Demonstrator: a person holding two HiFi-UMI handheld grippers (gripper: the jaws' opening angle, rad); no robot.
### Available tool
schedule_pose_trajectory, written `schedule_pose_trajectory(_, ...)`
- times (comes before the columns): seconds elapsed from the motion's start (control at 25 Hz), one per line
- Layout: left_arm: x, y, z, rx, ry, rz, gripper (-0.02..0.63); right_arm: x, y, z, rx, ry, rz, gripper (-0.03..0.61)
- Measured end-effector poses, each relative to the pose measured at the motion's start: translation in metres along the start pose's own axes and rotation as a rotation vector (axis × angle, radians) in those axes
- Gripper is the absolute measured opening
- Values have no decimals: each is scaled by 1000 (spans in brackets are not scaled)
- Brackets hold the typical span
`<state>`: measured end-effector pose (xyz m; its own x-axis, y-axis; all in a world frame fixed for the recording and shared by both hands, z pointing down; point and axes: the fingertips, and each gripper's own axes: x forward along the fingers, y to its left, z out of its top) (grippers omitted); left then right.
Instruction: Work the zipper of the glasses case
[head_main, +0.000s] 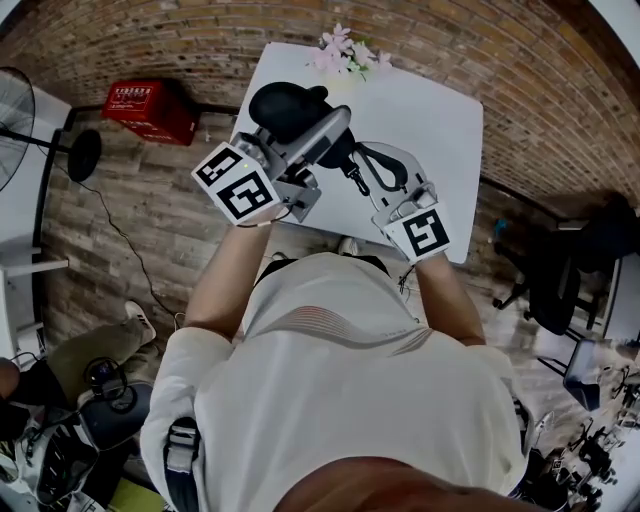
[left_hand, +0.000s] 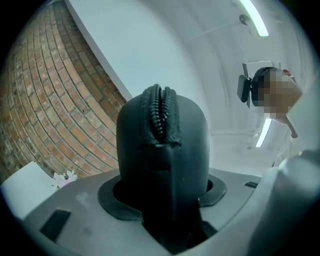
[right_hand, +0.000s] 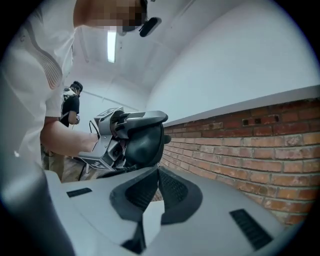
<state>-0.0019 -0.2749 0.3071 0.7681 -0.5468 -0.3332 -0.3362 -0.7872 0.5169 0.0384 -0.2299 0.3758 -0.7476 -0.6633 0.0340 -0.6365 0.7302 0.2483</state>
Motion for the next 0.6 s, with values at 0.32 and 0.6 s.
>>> schedule_pose_trajectory(0.32,-6,-10,-22,-38,134,-34,258,-9,10,4,-191,61,26,54)
schedule_pose_trajectory(0.6,-9,-19,-47,-6,304,-94,258,-13,18,-1,-250,89,80,57)
